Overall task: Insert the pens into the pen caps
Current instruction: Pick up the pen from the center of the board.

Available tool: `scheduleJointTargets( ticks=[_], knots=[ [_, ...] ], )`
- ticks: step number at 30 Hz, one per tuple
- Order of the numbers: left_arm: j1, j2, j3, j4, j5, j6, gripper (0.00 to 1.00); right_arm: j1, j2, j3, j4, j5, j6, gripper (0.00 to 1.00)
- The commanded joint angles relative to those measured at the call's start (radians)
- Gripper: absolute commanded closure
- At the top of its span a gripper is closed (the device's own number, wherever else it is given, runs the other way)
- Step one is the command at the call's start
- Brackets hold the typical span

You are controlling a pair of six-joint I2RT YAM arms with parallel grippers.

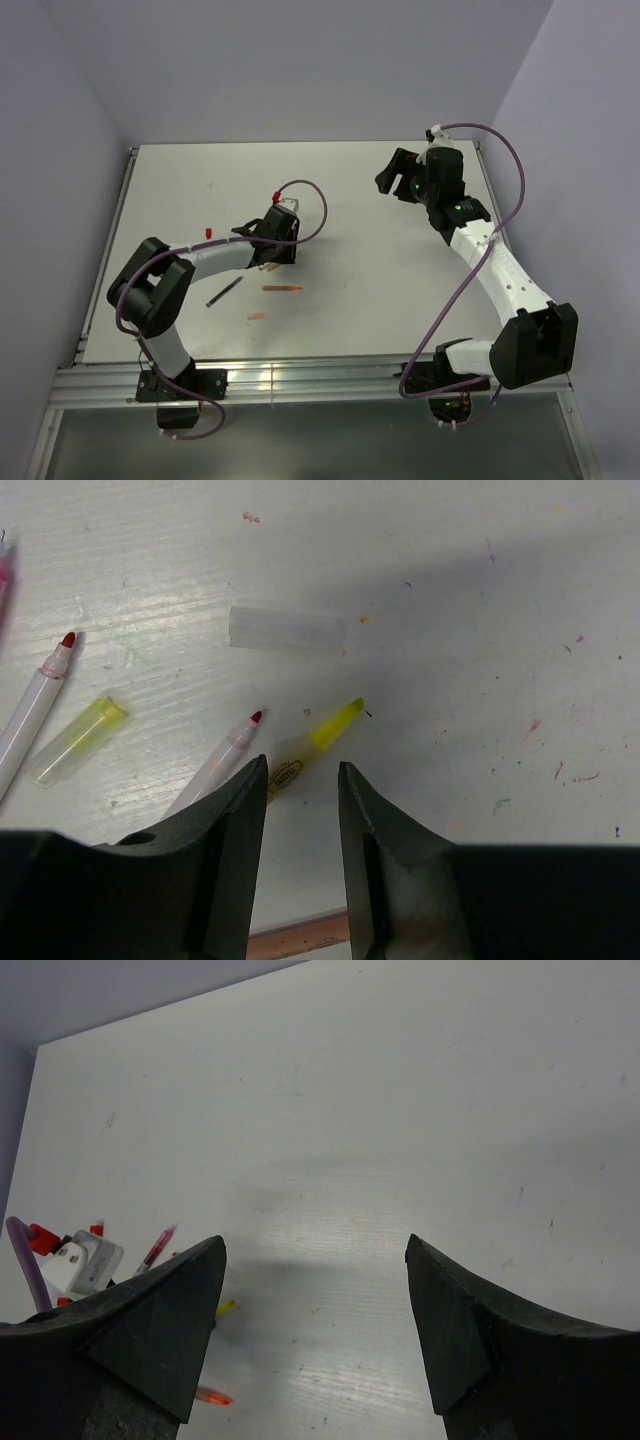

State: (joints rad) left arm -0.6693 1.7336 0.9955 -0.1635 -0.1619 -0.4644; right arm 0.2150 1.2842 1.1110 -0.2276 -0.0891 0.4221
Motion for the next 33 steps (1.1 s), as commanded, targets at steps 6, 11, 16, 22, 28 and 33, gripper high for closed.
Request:
scheduleJointTargets(
  ticks=[6,11,16,22,28,33],
  knots=[
    [-0.009,0.017,0.035,0.012,-0.007,0.004,0.63,-0.005,0.0,0.049,-0.001,0.023,-0.006,0.21],
    [-0.01,0.029,0.034,0.012,-0.007,0.004,0.64,-0.006,0.003,0.049,-0.001,0.023,-0.006,0.21],
    [-0.01,0.044,0.037,0.016,-0.011,0.003,0.64,-0.005,0.007,0.05,-0.003,0.022,-0.006,0.21],
    [-0.009,0.056,0.038,0.013,-0.01,0.0,0.64,-0.005,0.01,0.049,-0.003,0.02,-0.006,0.21],
    [-0.009,0.075,0.04,-0.004,-0.013,-0.011,0.68,-0.005,0.009,0.049,-0.003,0.014,-0.011,0.21],
    [-0.009,0.098,0.049,-0.037,-0.044,-0.025,0.75,-0.005,0.009,0.047,-0.004,0.0,-0.009,0.23]
  ],
)
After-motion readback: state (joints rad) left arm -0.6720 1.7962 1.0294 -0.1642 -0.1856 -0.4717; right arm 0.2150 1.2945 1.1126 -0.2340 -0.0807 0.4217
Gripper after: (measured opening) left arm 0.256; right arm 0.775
